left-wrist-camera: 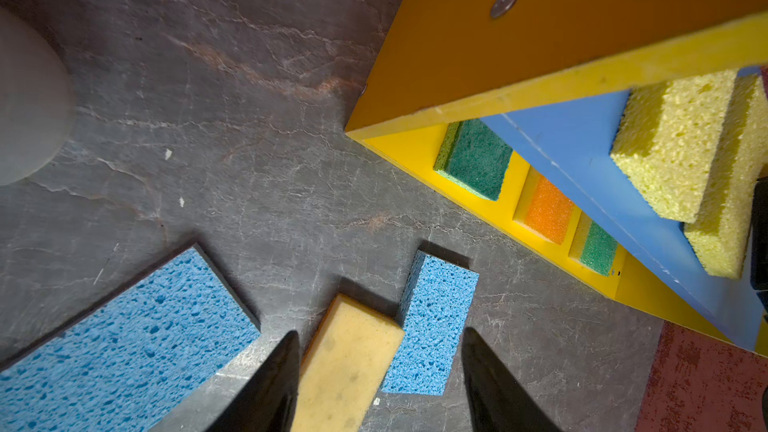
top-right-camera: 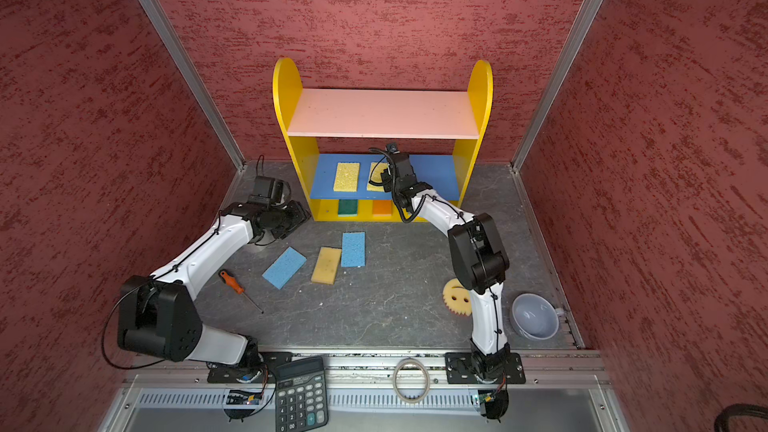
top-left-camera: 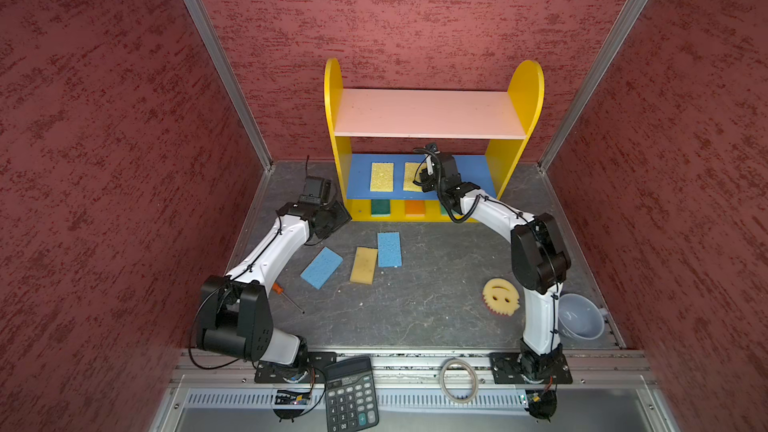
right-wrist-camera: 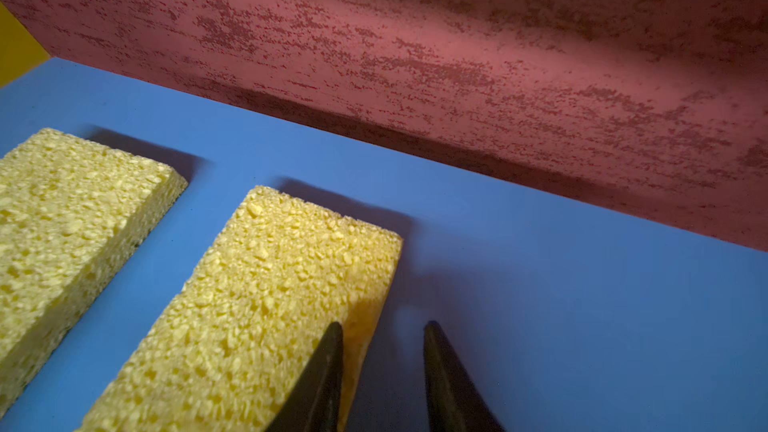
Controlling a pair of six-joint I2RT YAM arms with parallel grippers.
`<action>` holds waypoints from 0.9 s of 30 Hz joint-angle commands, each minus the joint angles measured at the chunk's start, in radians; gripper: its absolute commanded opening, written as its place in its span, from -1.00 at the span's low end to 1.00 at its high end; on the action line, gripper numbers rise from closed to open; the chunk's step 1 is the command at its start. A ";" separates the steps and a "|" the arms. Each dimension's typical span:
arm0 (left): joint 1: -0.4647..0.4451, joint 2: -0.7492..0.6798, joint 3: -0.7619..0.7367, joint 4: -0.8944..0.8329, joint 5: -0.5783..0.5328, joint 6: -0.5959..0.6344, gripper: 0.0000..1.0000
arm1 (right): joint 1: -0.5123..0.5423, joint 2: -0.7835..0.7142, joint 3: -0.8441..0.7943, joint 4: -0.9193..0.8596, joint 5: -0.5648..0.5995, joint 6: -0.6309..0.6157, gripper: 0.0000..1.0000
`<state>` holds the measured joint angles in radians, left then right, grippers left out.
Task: Place and organize the cleaning sponges onto the shelf
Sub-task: 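Open the right gripper and nudge the yellow sponge into line on the board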
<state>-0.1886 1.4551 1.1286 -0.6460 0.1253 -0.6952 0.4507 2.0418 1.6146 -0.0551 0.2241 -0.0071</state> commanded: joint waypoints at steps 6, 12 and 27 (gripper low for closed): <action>-0.019 -0.021 0.020 -0.018 -0.025 0.005 0.23 | -0.007 -0.104 -0.008 -0.008 -0.074 0.053 -0.35; -0.019 -0.030 0.017 -0.023 -0.018 0.006 0.24 | 0.019 -0.134 -0.006 -0.060 -0.191 0.128 -0.63; -0.020 -0.039 0.014 -0.033 -0.016 0.003 0.24 | 0.036 -0.010 0.125 -0.266 -0.334 0.324 -1.00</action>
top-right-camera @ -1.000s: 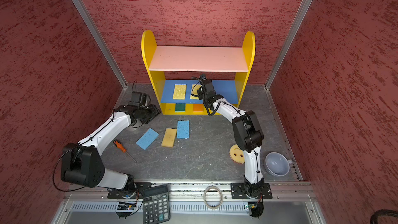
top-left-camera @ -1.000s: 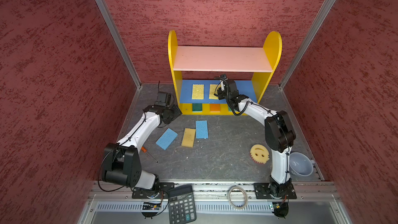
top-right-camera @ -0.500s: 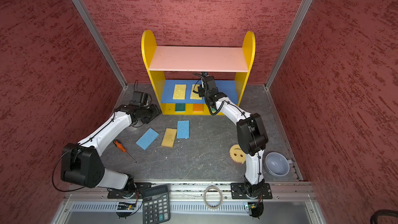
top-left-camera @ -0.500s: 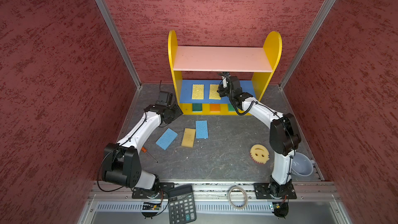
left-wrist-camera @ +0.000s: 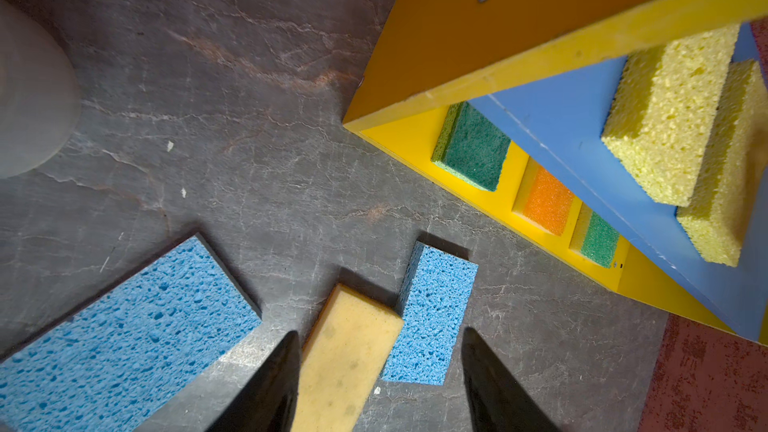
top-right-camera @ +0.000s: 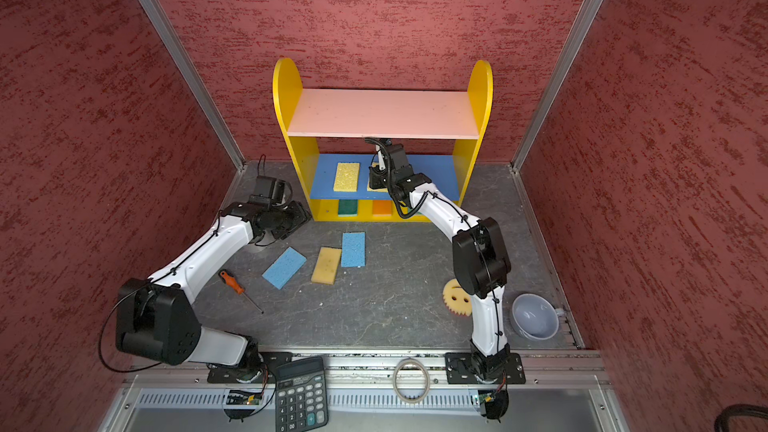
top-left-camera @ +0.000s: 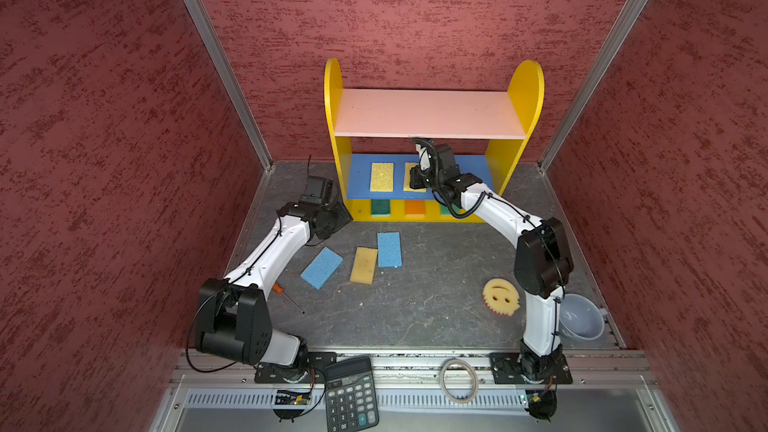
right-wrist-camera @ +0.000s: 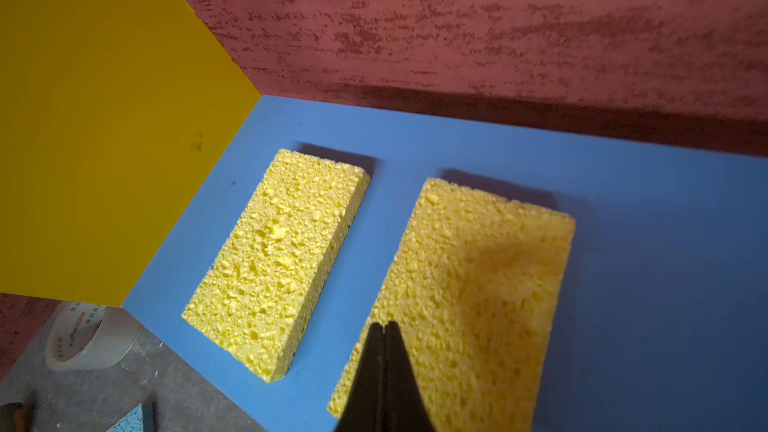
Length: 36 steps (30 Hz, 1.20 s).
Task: Place and organize the cleaning sponges onto the shelf
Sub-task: 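Open the right gripper and nudge the yellow sponge into line on the board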
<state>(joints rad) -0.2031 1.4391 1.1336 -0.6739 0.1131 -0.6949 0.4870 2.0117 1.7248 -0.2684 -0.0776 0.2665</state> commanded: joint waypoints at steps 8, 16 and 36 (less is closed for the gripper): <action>-0.005 -0.019 0.012 -0.005 0.003 0.003 0.24 | -0.004 0.042 0.009 -0.096 0.008 0.073 -1.00; -0.005 -0.020 0.004 -0.001 0.000 -0.002 0.24 | -0.006 0.012 -0.008 -0.114 0.043 0.061 -1.00; -0.010 -0.002 0.004 0.008 0.005 -0.008 0.23 | -0.009 -0.044 -0.003 -0.129 0.035 0.033 -1.00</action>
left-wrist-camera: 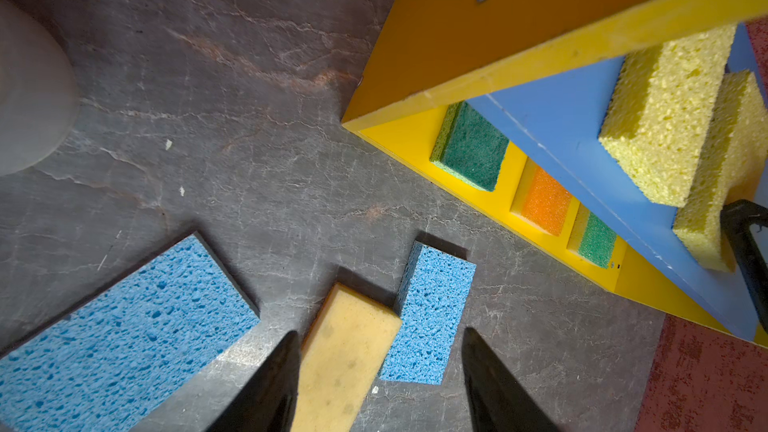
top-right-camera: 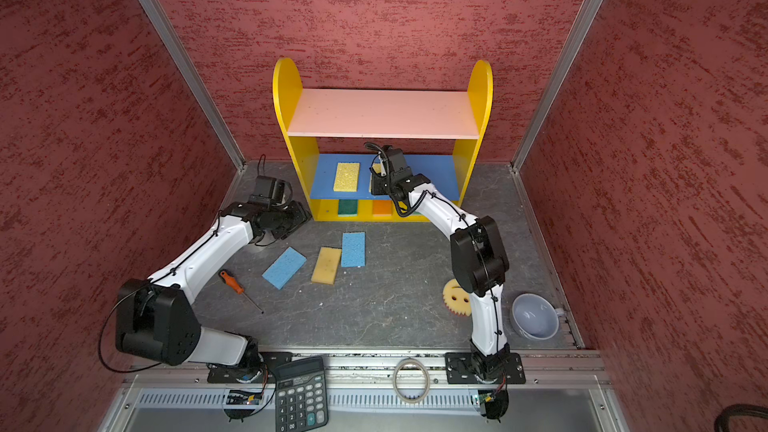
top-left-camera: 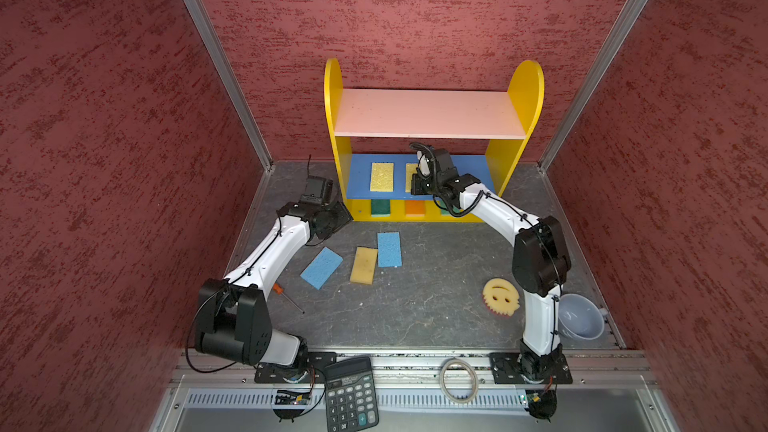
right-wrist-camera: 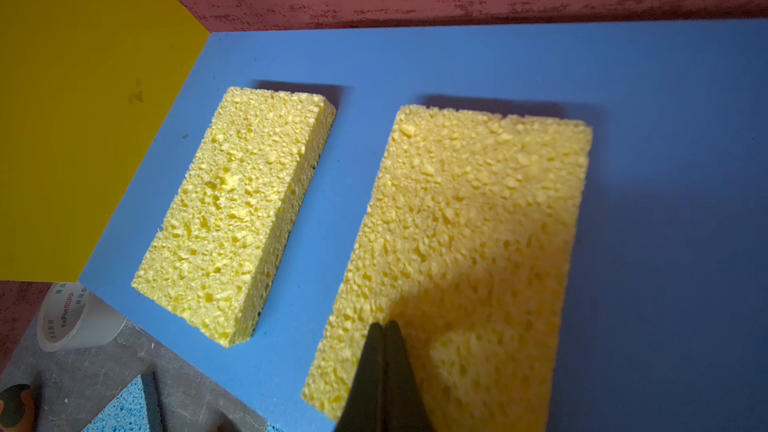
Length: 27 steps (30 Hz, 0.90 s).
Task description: Place and organize the cleaning sponges onto the shelf
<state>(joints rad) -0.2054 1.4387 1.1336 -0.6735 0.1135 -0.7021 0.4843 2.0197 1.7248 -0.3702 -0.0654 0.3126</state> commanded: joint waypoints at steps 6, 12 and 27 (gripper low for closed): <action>-0.011 -0.006 0.006 0.007 0.001 0.000 0.23 | -0.005 -0.068 0.008 -0.031 0.007 -0.007 -1.00; -0.012 -0.015 -0.003 0.008 -0.002 0.000 0.24 | 0.006 -0.117 -0.006 -0.057 0.033 -0.002 -1.00; -0.011 -0.058 -0.055 -0.007 -0.007 0.001 0.26 | 0.155 -0.248 -0.255 -0.031 0.037 0.079 -0.59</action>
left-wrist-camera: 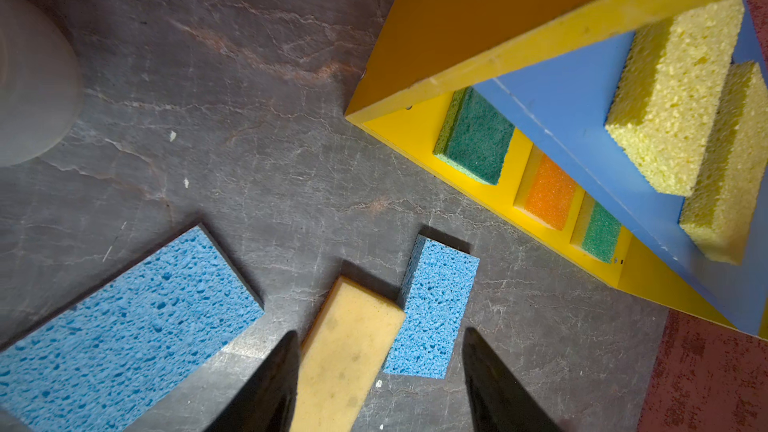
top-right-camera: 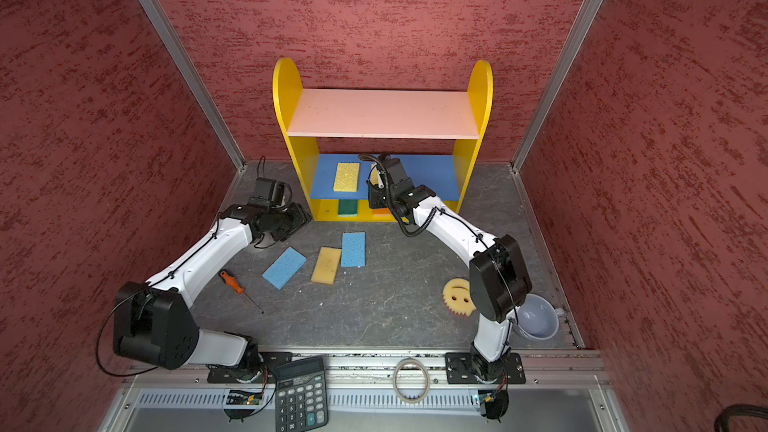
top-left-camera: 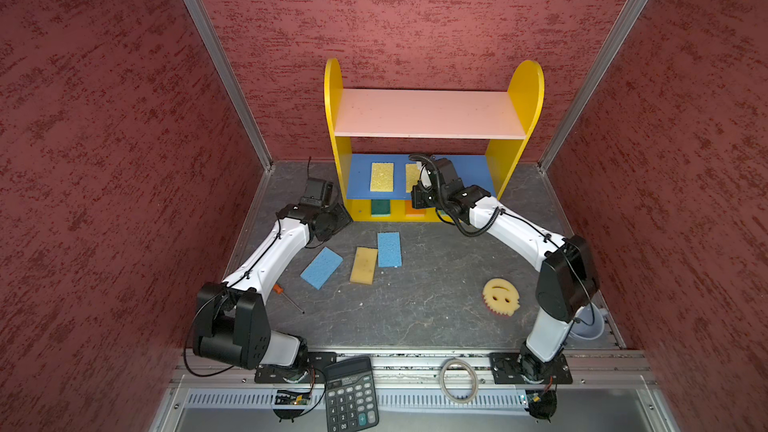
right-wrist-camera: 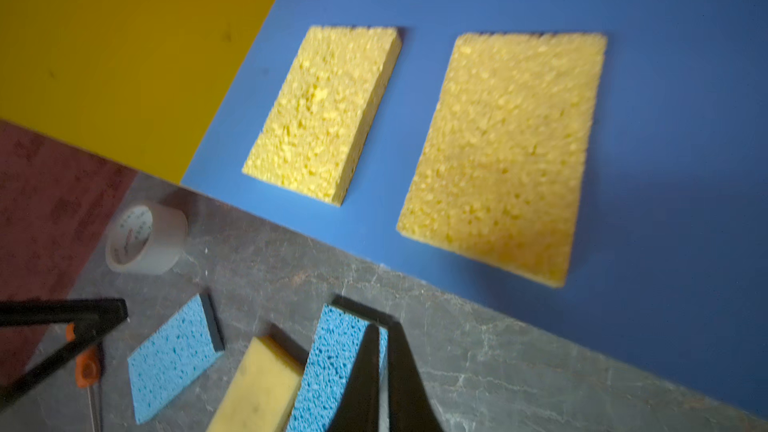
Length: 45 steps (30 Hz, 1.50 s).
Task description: Place and organize the cleaning sponges onto the shelf
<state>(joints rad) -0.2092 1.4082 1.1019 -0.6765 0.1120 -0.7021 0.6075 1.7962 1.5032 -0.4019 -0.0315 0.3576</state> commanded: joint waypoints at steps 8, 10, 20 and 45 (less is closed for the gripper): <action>-0.021 -0.038 -0.131 0.039 0.024 -0.033 0.27 | 0.147 -0.049 -0.160 0.007 -0.034 0.103 -0.08; -0.042 -0.036 -0.172 0.056 0.021 -0.050 0.27 | 0.167 -0.051 -0.193 0.021 -0.062 0.127 -0.03; -0.145 0.062 -0.279 0.130 0.047 -0.088 0.25 | 0.224 0.003 -0.306 0.155 -0.306 0.262 0.06; -0.255 0.232 -0.370 0.283 0.093 -0.134 0.09 | 0.303 0.295 -0.187 0.290 -0.366 0.394 -0.48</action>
<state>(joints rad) -0.4194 1.5723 0.7822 -0.3374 0.1337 -0.8097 0.9058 2.0541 1.2850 -0.1890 -0.4366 0.7334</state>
